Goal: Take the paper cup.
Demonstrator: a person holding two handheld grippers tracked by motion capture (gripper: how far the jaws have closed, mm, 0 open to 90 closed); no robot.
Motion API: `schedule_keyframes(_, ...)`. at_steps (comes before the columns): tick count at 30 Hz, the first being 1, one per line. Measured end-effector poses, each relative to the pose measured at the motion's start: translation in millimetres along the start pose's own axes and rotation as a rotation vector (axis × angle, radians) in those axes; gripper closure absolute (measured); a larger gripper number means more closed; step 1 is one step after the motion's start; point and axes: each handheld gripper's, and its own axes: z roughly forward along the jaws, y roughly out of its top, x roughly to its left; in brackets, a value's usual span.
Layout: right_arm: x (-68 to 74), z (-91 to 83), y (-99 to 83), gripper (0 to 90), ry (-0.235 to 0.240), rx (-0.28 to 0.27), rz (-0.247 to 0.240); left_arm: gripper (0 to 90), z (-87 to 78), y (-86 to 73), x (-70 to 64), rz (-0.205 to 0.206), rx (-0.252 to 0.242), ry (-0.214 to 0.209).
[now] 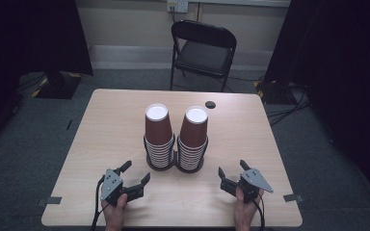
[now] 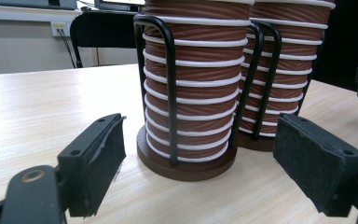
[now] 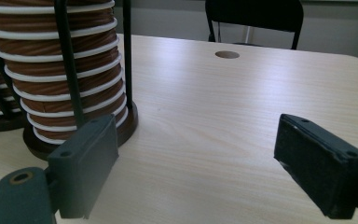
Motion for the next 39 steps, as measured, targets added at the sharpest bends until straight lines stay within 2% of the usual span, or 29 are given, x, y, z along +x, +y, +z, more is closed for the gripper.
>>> schedule_keyframes(5,-0.5,-3.0,-0.9,13.2,-0.013,-0.006,0.007,19.2,2.3,0.9,-1.5,0.008,0.026,0.011)
schedule_keyframes(13,0.1,-0.9,0.0,17.0,-0.020,0.015,0.014,19.0,2.0,1.1,0.9,0.002,0.027,0.000)
schedule_keyframes(16,5.4,-1.6,2.2,17.2,0.005,0.011,-0.001,19.3,2.6,1.1,-1.3,0.009,0.027,0.009)
schedule_keyframes(19,8.8,-2.4,4.0,17.3,0.012,0.002,0.005,19.4,1.7,0.9,-0.5,0.009,0.020,-0.005)
schedule_keyframes(23,20.4,-3.9,10.3,18.5,0.025,-0.030,-0.024,18.9,1.1,0.7,0.0,0.012,0.015,-0.012)
schedule_keyframes(29,27.3,-2.6,19.8,20.3,0.066,-0.050,-0.030,18.9,0.3,0.5,0.7,0.012,0.008,-0.012)
schedule_keyframes(30,29.5,-2.0,24.3,21.5,0.085,-0.039,-0.043,18.8,0.3,0.5,0.7,0.010,0.007,-0.008)
schedule_keyframes(33,31.5,-2.3,28.7,23.0,0.099,-0.026,-0.051,18.8,0.2,0.4,0.1,0.012,0.008,-0.006)
schedule_keyframes(34,32.2,-4.2,33.4,23.6,0.139,-0.022,-0.032,18.8,0.1,0.3,0.2,0.012,0.005,-0.008)
schedule_keyframes(35,32.2,-4.2,33.4,23.6,0.139,-0.022,-0.032,18.7,0.1,0.3,0.2,0.012,0.005,-0.008)
schedule_keyframes(36,33.1,-5.8,37.7,23.6,0.171,-0.038,-0.016,18.7,0.1,0.1,0.1,0.004,0.001,-0.009)
schedule_keyframes(39,34.8,-7.2,45.2,23.8,0.222,-0.026,-0.003,18.6,-0.3,0.0,-0.1,0.004,-0.002,-0.004)
